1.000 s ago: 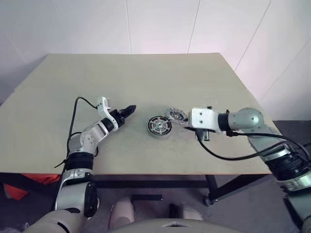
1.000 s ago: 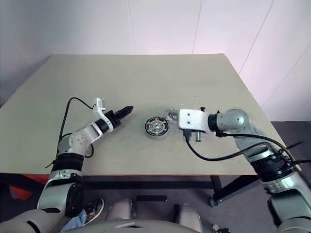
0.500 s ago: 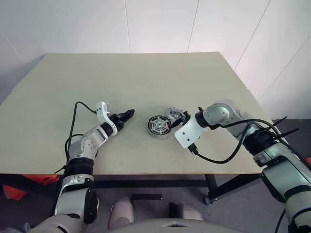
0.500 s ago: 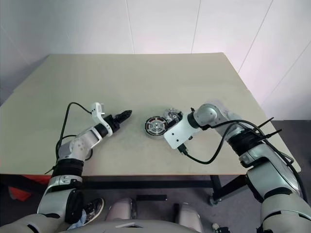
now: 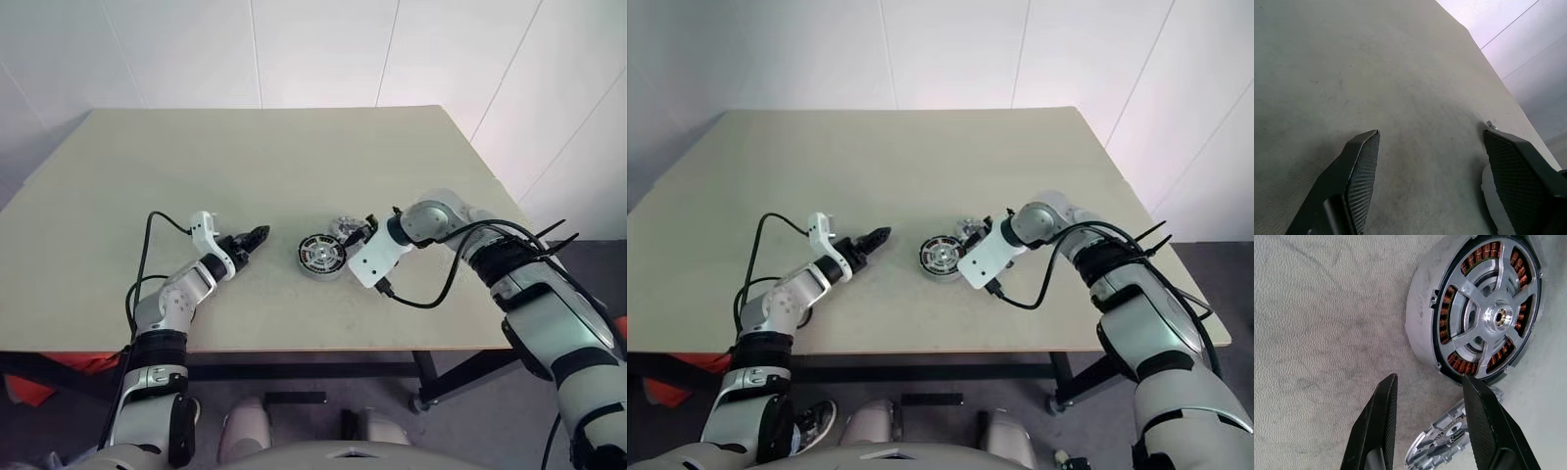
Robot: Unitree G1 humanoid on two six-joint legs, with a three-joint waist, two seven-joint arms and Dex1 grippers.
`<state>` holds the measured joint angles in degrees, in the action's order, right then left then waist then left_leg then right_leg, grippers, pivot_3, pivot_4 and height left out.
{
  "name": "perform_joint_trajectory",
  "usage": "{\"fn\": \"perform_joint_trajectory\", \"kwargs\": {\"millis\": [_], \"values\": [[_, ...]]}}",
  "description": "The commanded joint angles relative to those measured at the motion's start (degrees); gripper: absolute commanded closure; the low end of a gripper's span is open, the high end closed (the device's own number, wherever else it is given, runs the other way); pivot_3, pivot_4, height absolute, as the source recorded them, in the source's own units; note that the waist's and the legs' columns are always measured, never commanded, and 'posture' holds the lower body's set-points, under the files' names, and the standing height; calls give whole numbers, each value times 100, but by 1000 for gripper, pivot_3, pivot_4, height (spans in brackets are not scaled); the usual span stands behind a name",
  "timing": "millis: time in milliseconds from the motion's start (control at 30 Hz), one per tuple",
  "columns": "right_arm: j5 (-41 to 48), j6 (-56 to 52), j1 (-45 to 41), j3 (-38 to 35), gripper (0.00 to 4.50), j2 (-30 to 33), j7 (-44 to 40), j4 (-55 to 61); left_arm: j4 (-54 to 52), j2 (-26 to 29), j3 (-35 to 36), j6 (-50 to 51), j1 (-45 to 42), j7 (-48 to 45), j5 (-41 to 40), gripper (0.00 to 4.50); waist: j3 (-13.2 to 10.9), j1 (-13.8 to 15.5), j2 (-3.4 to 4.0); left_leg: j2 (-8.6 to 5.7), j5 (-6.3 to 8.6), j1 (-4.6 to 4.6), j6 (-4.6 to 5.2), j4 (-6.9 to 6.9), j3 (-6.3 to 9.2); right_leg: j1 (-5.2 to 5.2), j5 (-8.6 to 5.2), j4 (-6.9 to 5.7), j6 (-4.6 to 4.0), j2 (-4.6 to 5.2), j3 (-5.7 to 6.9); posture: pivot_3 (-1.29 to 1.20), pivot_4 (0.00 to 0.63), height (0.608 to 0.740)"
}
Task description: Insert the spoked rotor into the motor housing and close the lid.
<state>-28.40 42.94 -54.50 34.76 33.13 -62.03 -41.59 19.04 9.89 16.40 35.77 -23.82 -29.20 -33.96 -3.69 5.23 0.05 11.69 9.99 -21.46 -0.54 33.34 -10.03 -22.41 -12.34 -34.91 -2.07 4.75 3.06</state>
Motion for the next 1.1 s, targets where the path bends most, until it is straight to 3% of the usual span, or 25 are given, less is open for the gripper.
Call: {"fn": "perform_joint_trajectory", "kwargs": {"millis": [33, 300, 400, 567, 1100], "values": [[-48, 121, -123, 44, 2208, -94, 17, 25, -178, 78, 74, -25, -59, 5, -75, 956, 0, -2, 0, 1, 0, 0, 0, 0, 0, 0, 0, 0, 0, -1, 0, 0, 0, 740], [-132, 185, -39, 76, 2208, -210, 18, 36, -123, 121, 93, -53, -84, 20, -63, 956, 0, -30, -1, 3, 0, 3, -1, 0, 0, 1, 0, -2, 0, -3, 0, 0, 0, 740], [-205, 156, -142, 43, 2821, -261, 158, -92, -87, 127, 84, -69, -108, 20, -34, 956, 0, -77, -1, 4, 0, 3, -1, 0, 0, 1, 0, -2, 0, -5, 0, 0, 0, 740], [-277, 134, -286, -36, 4384, -394, 495, -229, -13, 134, 54, -113, -152, 15, 19, 956, 0, -137, -4, 5, -1, 9, -2, 1, 0, 6, 0, -3, 0, -6, 0, 0, 0, 740], [-614, -99, -682, -139, 4384, -801, 1262, -523, 91, 143, 12, -181, -201, -22, 137, 956, -2, -152, -6, 8, -5, -6, -9, 0, 0, -16, 4, -8, -7, -12, -3, 0, 0, 740]]}}
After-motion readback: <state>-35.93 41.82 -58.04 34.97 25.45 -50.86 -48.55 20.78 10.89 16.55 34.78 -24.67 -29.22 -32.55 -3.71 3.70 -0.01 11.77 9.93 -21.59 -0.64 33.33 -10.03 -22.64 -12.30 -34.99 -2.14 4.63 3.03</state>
